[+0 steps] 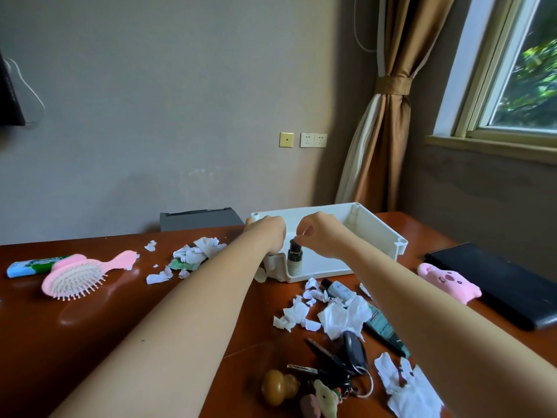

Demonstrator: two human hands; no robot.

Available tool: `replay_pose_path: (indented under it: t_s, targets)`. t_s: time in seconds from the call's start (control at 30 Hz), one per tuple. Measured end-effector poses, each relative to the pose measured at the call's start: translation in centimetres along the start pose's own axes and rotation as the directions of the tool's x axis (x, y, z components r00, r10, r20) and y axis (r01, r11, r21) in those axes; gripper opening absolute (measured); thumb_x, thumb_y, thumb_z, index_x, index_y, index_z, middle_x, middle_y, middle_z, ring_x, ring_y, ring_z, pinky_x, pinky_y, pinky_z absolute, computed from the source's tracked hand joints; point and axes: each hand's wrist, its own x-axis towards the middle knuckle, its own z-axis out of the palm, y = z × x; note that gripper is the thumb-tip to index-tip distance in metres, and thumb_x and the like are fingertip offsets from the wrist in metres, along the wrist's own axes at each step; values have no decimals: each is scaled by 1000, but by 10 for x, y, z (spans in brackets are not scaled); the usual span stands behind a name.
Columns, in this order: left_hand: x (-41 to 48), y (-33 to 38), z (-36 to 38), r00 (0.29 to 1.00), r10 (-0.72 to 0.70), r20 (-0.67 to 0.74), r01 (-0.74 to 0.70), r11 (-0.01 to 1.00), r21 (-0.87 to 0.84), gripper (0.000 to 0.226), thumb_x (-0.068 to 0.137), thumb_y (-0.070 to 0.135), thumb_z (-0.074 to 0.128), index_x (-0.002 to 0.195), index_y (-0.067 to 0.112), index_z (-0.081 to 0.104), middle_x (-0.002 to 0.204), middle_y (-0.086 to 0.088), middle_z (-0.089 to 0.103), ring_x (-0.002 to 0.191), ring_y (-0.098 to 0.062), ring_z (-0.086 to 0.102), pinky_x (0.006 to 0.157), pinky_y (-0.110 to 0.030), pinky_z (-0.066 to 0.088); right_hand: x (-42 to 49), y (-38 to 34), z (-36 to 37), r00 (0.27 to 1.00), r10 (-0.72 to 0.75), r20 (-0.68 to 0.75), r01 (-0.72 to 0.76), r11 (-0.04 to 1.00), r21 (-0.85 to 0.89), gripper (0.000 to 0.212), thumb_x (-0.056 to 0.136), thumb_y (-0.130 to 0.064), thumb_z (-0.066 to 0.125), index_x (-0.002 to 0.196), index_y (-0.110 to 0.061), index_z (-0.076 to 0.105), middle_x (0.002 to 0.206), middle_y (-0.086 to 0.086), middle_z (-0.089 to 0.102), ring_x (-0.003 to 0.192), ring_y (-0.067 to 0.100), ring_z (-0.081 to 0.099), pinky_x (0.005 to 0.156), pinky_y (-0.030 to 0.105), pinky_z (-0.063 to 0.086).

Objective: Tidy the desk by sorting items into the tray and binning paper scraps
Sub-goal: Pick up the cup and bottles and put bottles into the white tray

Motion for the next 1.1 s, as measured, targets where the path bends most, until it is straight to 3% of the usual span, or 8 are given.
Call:
replay_pose_path:
  t_s: [0.13, 0.37, 0.53, 0.63, 0.7, 0.87, 1.0, 1.1]
  targets:
    - [-17, 0, -3, 997, 53, -54, -58, 994, -97, 28, 96, 15, 44, 119, 20, 59, 128, -2, 58, 119, -24, 51, 101, -36, 33, -15, 8, -13, 1000, 14, -14, -14, 1000, -4, 22, 89, -17, 59, 106, -7, 67, 109, 10, 68, 99, 25, 63, 91, 39, 53]
    - [-103, 14, -11, 978, 127, -167, -180, 917, -357, 27, 94, 15, 50, 118, 16, 62, 130, -2, 56, 117, -23, 53, 98, -34, 44, -71, 24, -29, 998, 47, 34, -45, 998, -51, 22, 89, -8, 56, 108, -7, 68, 111, 9, 68, 90, 18, 61, 82, 24, 51]
    - [-159, 27, -11, 969, 245, 29, -208, 875, -437, 28, 94, 22, 53, 120, 16, 62, 120, 0, 58, 109, -18, 56, 91, -27, 43, -115, 38, -33, 985, 124, 124, -112, 989, -100, 25, 90, -9, 56, 111, -6, 68, 110, 6, 68, 91, 22, 63, 80, 25, 51]
    - [-178, 34, -2, 950, 284, 134, -205, 884, -421, 32, 92, 24, 55, 123, 21, 60, 130, -3, 57, 117, -18, 52, 99, -29, 42, -131, 46, -21, 973, 165, 159, -138, 976, -166, 28, 90, -11, 55, 116, -8, 65, 119, 5, 65, 103, 25, 62, 86, 26, 51]
    - [-188, 40, 8, 939, 283, 196, -187, 897, -400, 38, 92, 24, 53, 130, 23, 54, 132, -5, 55, 117, -20, 52, 92, -26, 41, -139, 50, -11, 961, 228, 155, -199, 962, -185, 31, 90, -12, 53, 119, -9, 62, 120, 10, 64, 105, 29, 60, 89, 33, 52]
    - [-207, 56, 37, 951, 251, 180, -132, 856, -499, 42, 92, 25, 52, 134, 25, 46, 116, -3, 63, 77, -12, 62, 83, -35, 54, -148, 57, 8, 962, 270, 38, -266, 959, -94, 28, 89, -9, 50, 113, -9, 63, 113, 13, 66, 102, 32, 61, 76, 31, 46]
    - [-207, 67, 54, 977, 205, -56, -212, 950, -228, 46, 93, 38, 50, 136, 27, 40, 136, 1, 50, 118, -21, 53, 101, -37, 41, -155, 59, 32, 948, 259, -184, -251, 966, 67, 11, 87, -8, 53, 88, -7, 64, 92, 13, 70, 82, 28, 59, 67, 31, 41]
    - [-203, 74, 62, 960, 238, -145, -256, 958, -126, 49, 93, 38, 49, 140, 29, 36, 144, 4, 41, 133, -20, 35, 110, -37, 25, -156, 58, 37, 923, 280, -263, -249, 957, 146, 11, 86, -8, 54, 89, -7, 64, 90, 10, 69, 78, 24, 56, 65, 27, 34]
